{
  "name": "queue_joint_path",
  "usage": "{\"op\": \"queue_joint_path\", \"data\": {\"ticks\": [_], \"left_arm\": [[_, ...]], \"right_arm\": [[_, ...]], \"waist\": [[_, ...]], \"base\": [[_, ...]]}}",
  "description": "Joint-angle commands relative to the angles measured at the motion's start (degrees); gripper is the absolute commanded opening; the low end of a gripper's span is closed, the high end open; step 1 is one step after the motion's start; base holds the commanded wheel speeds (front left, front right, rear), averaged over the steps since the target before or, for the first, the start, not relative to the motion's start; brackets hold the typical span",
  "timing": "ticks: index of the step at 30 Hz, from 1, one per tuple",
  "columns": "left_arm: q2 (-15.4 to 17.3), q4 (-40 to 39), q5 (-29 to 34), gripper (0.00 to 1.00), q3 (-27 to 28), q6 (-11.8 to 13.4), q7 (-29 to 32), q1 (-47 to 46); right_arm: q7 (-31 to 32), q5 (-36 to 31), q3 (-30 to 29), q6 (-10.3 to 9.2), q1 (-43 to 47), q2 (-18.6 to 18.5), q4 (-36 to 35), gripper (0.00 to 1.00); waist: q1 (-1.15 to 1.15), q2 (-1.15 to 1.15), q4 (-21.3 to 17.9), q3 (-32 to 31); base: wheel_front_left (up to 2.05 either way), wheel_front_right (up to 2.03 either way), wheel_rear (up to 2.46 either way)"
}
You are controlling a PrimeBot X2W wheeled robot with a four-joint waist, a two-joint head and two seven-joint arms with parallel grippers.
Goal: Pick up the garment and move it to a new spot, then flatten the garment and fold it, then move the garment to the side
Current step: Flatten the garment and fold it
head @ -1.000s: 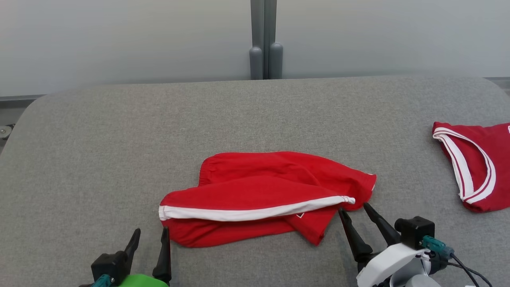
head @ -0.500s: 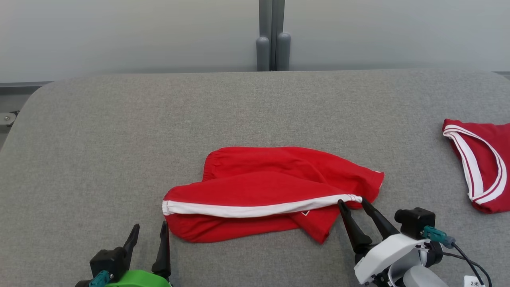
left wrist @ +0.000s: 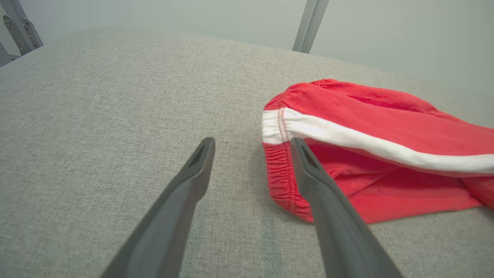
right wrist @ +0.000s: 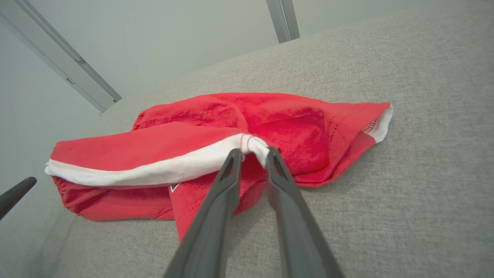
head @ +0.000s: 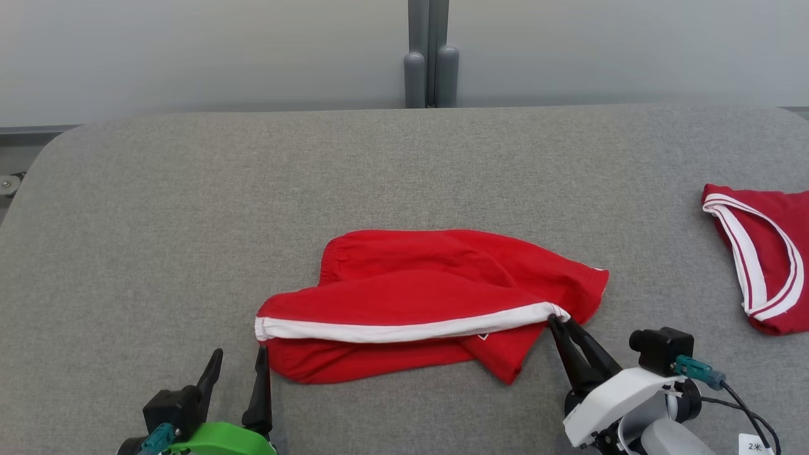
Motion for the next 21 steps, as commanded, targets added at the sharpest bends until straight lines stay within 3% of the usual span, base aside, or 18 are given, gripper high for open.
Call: {"op": "queue_joint_path", "data": {"ticks": [1,2,9,15,21], "left_arm": [[0.1,-0.2,-0.4,1.00,0.0,-0.2,0.0,-0.9],[0.1,-0.3,-0.4,1.00,0.0,-0.2,0.0,-1.0],[0.1,-0.6,-1.6,1.00,-0.2,-0.2,0.0,-1.8],[0.1,0.4,-7.6,1.00,-3.2,-0.2,0.0,-3.5],[0.2,3.8,-9.9,1.00,-3.8,-0.2,0.0,-6.0]], "right_arm": [[-0.2,0.3,0.1,-0.10,-0.9,-0.2,0.2,0.12],[-0.2,0.2,0.1,-0.10,-0.9,-0.2,0.1,0.00],[-0.1,-1.0,-0.4,-0.10,-0.9,-0.6,-0.8,0.00],[-0.2,-2.3,0.1,-0.10,-0.6,-1.6,-1.3,0.00],[-0.2,-2.8,0.9,-0.10,-1.3,-2.1,-1.8,0.00]], "waist": [[0.00,0.00,0.1,0.1],[0.00,0.00,0.1,0.2],[0.00,0.00,0.1,0.5],[0.00,0.00,-0.6,0.9],[0.00,0.00,-1.8,1.7]], "base": [[0.00,0.00,0.00],[0.00,0.00,0.00],[0.00,0.00,0.00],[0.00,0.00,0.00],[0.00,0.00,0.00]]}}
